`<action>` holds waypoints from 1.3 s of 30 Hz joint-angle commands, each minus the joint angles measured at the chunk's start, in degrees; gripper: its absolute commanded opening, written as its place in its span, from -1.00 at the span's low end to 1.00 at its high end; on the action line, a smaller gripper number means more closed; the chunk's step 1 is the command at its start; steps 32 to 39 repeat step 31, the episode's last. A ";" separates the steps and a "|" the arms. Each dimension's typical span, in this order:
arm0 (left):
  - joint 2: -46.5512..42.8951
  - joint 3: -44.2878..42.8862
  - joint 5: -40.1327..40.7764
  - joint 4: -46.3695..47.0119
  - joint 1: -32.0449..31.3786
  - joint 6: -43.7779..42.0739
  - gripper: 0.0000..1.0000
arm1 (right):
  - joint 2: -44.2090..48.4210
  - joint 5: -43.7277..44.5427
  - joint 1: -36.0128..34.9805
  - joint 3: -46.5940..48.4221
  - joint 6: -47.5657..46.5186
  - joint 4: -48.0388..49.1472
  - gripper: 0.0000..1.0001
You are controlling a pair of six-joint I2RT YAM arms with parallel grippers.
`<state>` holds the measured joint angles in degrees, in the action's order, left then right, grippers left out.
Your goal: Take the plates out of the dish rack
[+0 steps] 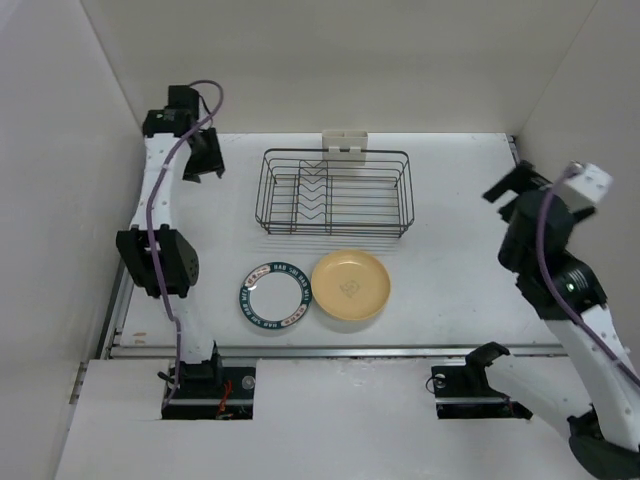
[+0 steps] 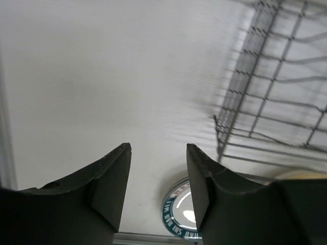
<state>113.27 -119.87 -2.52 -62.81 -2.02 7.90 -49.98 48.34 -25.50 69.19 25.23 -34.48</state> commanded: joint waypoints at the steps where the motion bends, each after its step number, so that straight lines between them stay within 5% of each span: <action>1: -7.18 -2.56 14.17 -0.65 8.14 4.47 -0.05 | 5.29 36.94 -0.08 -2.73 -8.91 13.15 0.99; 9: -15.88 4.02 22.20 2.33 19.16 5.63 0.12 | 12.09 26.21 -0.08 -6.08 -20.49 12.60 0.99; 15: -20.37 8.34 21.69 4.80 19.16 4.49 0.34 | 11.40 26.99 -0.08 -7.84 -19.87 16.37 0.99; 39: -24.42 14.67 20.89 8.14 19.69 2.29 0.47 | -0.47 31.02 -0.08 -5.20 -17.24 17.69 0.99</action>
